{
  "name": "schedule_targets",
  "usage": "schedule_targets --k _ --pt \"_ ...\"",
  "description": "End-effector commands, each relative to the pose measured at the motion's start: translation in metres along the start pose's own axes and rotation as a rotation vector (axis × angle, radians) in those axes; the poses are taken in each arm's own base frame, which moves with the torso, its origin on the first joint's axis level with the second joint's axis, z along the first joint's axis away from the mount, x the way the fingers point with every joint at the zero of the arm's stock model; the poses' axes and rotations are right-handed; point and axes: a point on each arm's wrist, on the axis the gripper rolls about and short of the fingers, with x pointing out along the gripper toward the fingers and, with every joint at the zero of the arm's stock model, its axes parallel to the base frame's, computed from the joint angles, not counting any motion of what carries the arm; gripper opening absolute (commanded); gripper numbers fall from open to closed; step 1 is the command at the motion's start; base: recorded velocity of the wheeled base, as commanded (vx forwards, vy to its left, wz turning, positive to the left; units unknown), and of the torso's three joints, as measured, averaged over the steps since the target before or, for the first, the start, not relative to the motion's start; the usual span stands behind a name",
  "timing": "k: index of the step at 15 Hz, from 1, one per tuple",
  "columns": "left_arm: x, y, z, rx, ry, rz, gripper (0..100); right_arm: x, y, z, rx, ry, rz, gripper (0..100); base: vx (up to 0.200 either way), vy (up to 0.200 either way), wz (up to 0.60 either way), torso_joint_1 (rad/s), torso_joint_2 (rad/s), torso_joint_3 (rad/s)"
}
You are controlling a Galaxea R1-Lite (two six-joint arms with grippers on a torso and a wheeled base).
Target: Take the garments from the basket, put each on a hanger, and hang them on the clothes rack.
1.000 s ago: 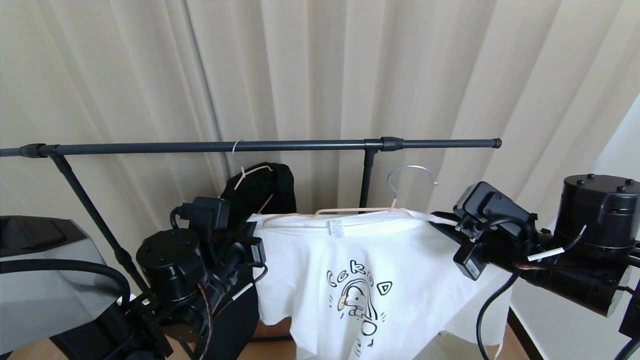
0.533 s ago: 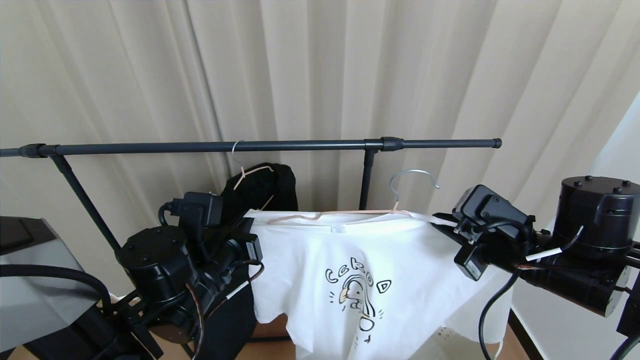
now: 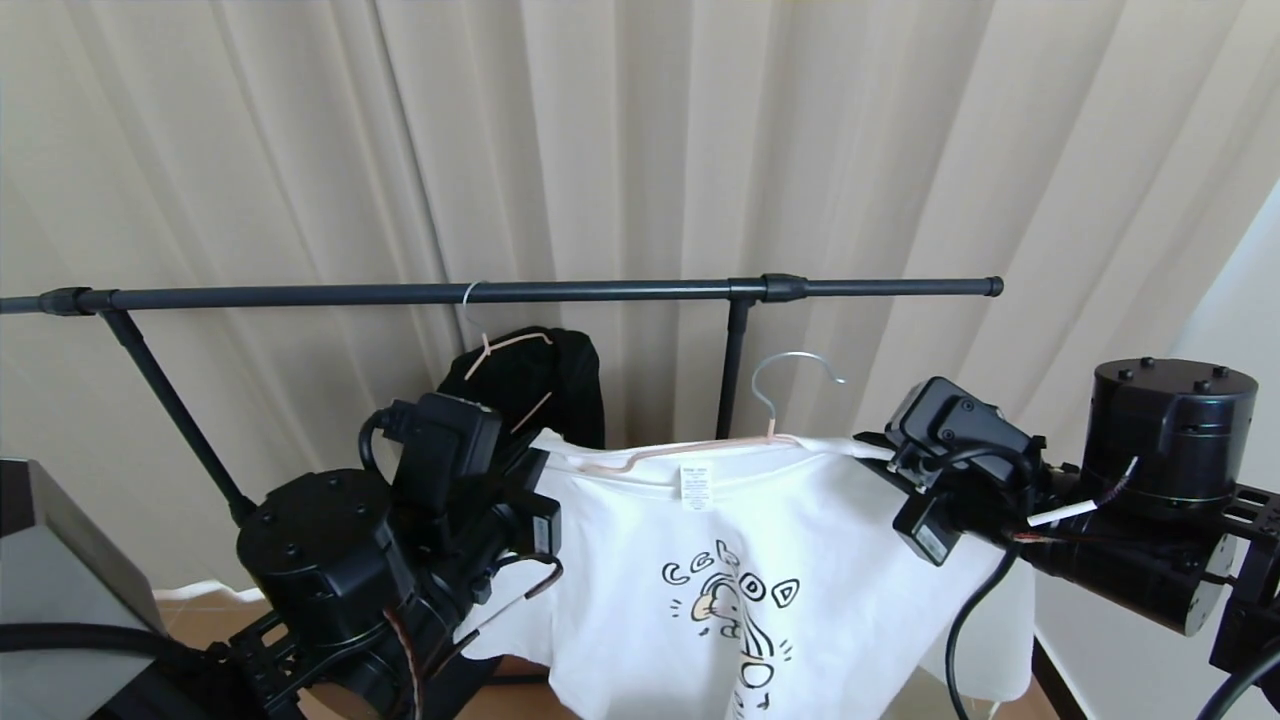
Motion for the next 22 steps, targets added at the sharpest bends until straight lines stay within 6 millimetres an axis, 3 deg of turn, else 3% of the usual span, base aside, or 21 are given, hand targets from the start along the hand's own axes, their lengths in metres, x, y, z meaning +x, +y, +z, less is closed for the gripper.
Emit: schedule_targets --k 1,9,15,22 --pt "0.000 -0.005 0.002 0.003 -0.006 -0.020 0 0.001 0.001 0.000 -0.001 -0.002 0.006 0 0.000 0.000 0.00 0.000 0.00 0.000" --pt "-0.005 -0.015 0.020 0.078 -0.028 -0.052 0 0.009 0.010 0.011 0.085 -0.010 0.050 0 0.000 0.000 0.00 0.000 0.00 0.000" --pt "-0.014 -0.025 0.057 0.085 -0.015 -0.086 0 0.016 0.029 0.018 0.140 -0.012 0.110 0 0.000 0.000 0.00 0.000 0.00 0.000" --pt "-0.003 -0.031 0.073 0.086 0.008 -0.086 0 0.048 0.055 0.017 0.275 0.035 0.181 0 0.000 0.000 0.00 0.000 0.00 0.000"
